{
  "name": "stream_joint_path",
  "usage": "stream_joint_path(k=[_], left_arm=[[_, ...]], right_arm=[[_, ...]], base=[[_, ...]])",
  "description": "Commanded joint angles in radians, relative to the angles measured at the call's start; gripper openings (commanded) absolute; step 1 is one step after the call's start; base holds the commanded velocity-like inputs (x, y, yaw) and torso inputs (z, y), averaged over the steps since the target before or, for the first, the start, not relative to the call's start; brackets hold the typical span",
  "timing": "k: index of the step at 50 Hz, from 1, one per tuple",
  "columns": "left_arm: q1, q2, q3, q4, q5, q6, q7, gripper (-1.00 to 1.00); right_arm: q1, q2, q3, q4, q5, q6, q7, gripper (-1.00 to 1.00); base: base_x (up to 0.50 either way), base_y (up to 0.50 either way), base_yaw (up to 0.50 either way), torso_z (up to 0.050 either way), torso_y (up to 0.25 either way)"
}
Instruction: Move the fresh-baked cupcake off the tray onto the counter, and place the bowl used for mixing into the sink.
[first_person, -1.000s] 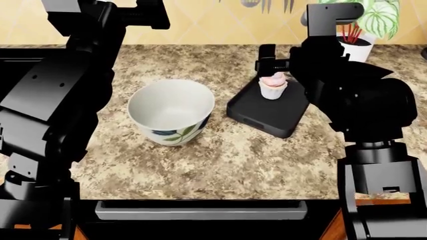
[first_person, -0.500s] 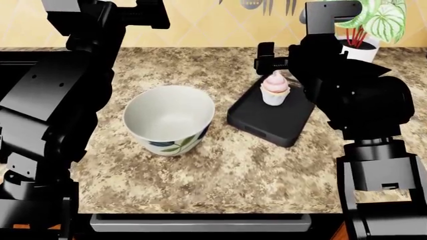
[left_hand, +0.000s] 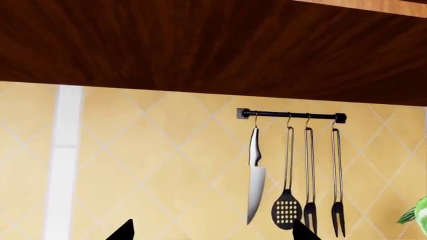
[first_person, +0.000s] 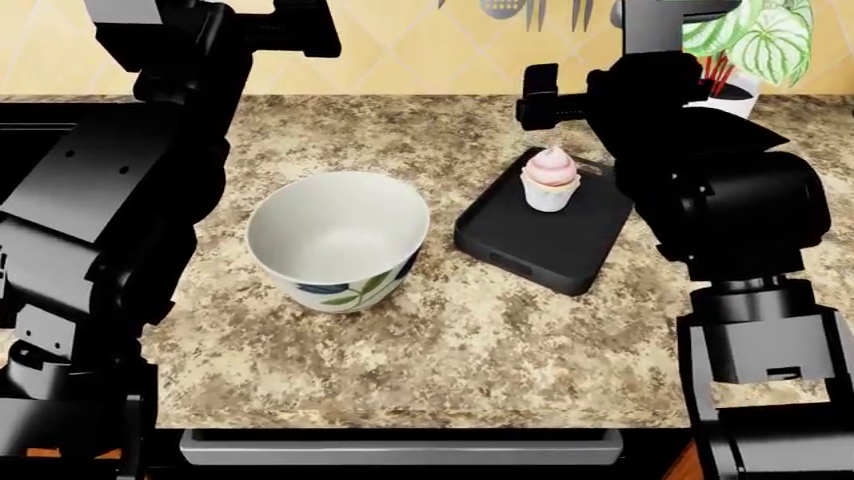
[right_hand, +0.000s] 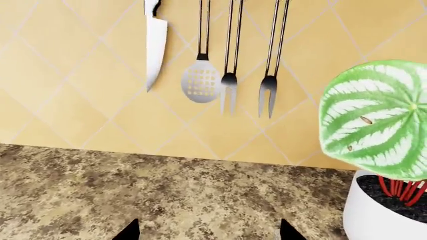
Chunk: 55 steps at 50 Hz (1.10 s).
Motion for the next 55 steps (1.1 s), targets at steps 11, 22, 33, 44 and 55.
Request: stream_joint_path(k=[11, 22, 33, 44, 55], left_arm=[[0.008, -0.002, 0.002, 0.005, -0.009, 0.012, -0.001, 1.00], [0.016, -0.004, 0.003, 0.008, -0.009, 0.022, -0.004, 1.00], [0.011, 0.009, 0.015, -0.043, 0.010, 0.057, 0.006, 1.00], [0.011, -0.004, 0.009, 0.001, -0.009, 0.029, -0.009, 1.00], [0.011, -0.008, 0.012, 0.004, -0.013, 0.028, -0.010, 1.00]], right_arm=[[0.135, -0.034, 0.021, 0.218, 0.046, 0.171, -0.004, 1.00], [0.268, -0.088, -0.036, 0.519, 0.000, 0.074, -0.083, 1.00], [0.339, -0.124, -0.056, 0.728, -0.026, -0.023, -0.129, 1.00], [0.290, -0.093, -0.023, 0.562, 0.021, 0.157, -0.057, 1.00], [0.318, -0.106, -0.025, 0.643, 0.024, 0.154, -0.073, 1.00]], base=[[0.00, 0.00, 0.00, 0.000, 0.000], [0.00, 0.00, 0.00, 0.000, 0.000], [0.00, 0.00, 0.00, 0.000, 0.000], [0.00, 0.00, 0.00, 0.000, 0.000], [0.00, 0.00, 0.00, 0.000, 0.000]])
